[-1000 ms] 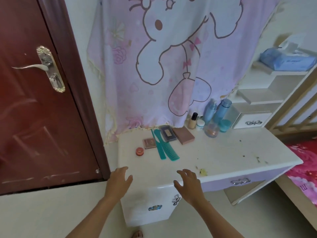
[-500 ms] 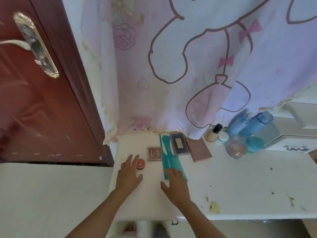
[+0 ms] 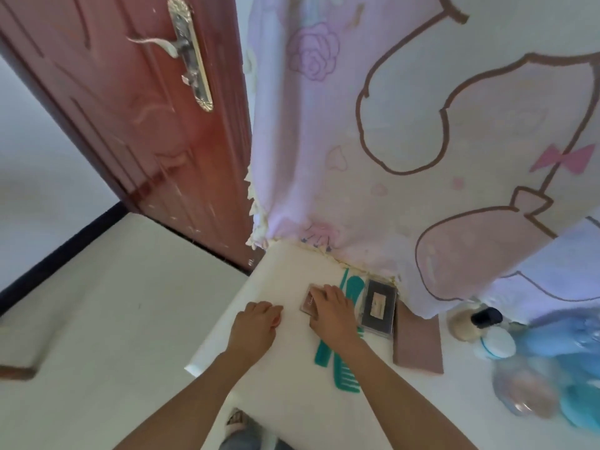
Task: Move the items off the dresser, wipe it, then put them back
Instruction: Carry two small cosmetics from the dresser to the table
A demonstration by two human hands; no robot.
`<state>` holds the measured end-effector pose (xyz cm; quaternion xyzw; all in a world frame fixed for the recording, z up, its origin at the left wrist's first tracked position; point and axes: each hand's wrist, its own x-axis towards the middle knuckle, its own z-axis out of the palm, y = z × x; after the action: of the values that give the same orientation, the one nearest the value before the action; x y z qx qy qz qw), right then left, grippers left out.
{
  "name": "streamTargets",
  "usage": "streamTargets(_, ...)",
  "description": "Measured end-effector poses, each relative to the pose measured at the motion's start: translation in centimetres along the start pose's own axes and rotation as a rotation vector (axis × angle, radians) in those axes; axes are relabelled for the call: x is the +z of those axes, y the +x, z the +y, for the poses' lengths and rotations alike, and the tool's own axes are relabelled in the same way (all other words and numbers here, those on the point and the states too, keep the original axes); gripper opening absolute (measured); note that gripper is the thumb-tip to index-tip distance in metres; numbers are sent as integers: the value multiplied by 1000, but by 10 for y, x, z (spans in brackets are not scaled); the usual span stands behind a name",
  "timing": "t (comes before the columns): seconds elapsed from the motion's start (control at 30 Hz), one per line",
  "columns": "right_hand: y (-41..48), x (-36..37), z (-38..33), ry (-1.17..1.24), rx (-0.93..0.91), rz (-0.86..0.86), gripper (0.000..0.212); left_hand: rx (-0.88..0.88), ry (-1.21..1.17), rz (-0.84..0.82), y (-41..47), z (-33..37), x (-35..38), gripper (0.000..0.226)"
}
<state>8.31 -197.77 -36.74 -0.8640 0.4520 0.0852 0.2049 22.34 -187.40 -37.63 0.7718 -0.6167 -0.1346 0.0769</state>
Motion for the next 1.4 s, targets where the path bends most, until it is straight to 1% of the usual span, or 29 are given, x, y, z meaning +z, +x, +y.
streamTargets(0.07,2,3,3,-18,-31,14,59,-89,-99,32,-5,1,3,42)
streamTargets(0.1,4,1,5,-27,-43,13,59,-148,-143,17,-7,3,0,43)
streamTargets(0.2,7,-3,6,-47,-65,-9,60,-256,-155,16,-13,3,1,43)
streamTargets(0.33,6,-3,-5,-54,-109,-14,61,-301,-232,163,-32,-7,-8,40)
streamTargets(0.37,6,-2,-12,-59,-136,-8,61,-313,-240,187,-38,-13,-8,39)
streamTargets(0.43,4,1,-30,-72,-207,5,60,-393,-248,211,-52,-23,-15,39)
streamTargets(0.5,1,5,-54,-72,-288,8,59,-457,-257,270,-72,-34,-21,43)
streamTargets(0.6,-9,13,-98,-58,-424,-4,57,-585,-280,314,-110,-55,-29,49)
streamTargets(0.83,-65,36,-218,-72,-763,-59,55,-872,-363,437,-245,-101,-49,55)
streamTargets(0.93,-106,50,-275,-101,-915,-94,55,-1001,-407,532,-321,-115,-58,53)
streamTargets(1.07,-175,71,-350,-124,-1145,-115,58,-1168,-354,610,-428,-122,-72,49)
streamTargets(1.17,-227,85,-402,-139,-1304,-130,60,-1237,-313,695,-504,-125,-84,43)
streamTargets(1.27,-272,96,-448,-142,-1455,-120,59,-1288,-282,813,-572,-127,-97,39)
streamTargets(1.4,-312,108,-493,-161,-1564,-139,57,-1368,-226,912,-635,-123,-109,36)
